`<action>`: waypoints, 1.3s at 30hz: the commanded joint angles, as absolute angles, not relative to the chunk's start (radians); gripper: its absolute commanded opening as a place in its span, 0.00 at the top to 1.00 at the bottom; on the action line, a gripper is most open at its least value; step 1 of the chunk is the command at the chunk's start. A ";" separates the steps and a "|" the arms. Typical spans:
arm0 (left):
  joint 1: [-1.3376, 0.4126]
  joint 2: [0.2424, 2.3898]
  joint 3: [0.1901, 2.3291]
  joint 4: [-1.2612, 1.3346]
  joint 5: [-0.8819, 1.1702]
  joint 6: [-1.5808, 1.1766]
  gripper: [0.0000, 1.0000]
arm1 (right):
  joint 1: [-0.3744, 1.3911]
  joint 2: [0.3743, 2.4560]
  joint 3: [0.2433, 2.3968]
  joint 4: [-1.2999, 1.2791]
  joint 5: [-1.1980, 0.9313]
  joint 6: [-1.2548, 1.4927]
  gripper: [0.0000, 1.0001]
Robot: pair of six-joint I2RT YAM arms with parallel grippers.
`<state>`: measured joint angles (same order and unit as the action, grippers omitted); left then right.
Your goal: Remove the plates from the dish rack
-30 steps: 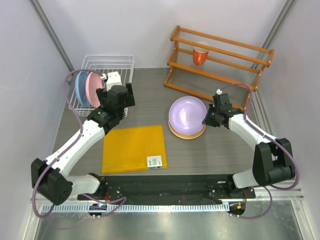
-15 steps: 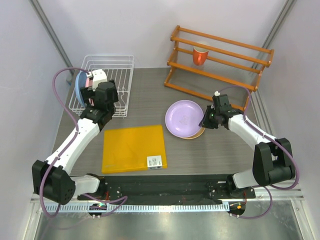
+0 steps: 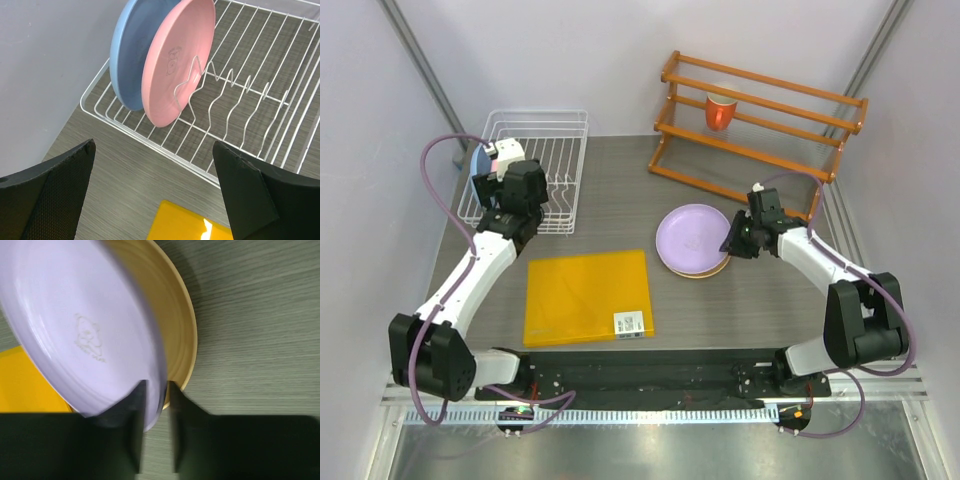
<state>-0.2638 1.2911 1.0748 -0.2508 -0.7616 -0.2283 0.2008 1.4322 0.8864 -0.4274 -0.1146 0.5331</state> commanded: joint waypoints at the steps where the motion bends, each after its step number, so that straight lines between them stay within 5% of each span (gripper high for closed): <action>1: -0.249 1.298 1.109 -0.203 -0.750 -0.236 0.00 | 0.198 1.451 0.899 -0.416 -0.126 0.525 0.55; 5: -0.236 1.312 1.111 -0.190 -0.750 -0.229 0.01 | 0.198 1.444 0.907 -0.442 -0.077 0.508 0.39; 21: -0.126 1.560 1.195 0.029 -0.810 -0.120 0.02 | 0.198 1.250 0.997 -0.591 0.150 0.428 0.24; 25: -0.110 1.646 1.256 0.020 -0.793 -0.123 0.16 | 0.196 1.273 0.999 -0.589 0.153 0.425 0.24; 34: -0.078 1.704 1.295 0.003 -0.767 -0.141 0.27 | 0.190 1.285 0.999 -0.589 0.155 0.408 0.38; 37: -0.075 1.704 1.293 0.003 -0.769 -0.135 0.38 | 0.189 1.281 0.997 -0.589 0.155 0.405 0.42; 39: -0.075 1.697 1.289 0.003 -0.767 -0.137 0.54 | 0.189 1.278 0.996 -0.589 0.153 0.405 0.45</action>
<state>-0.0822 1.7107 1.2587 -0.0471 -0.7616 -0.1287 0.1947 1.2957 0.9726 -0.5926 0.1375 0.4194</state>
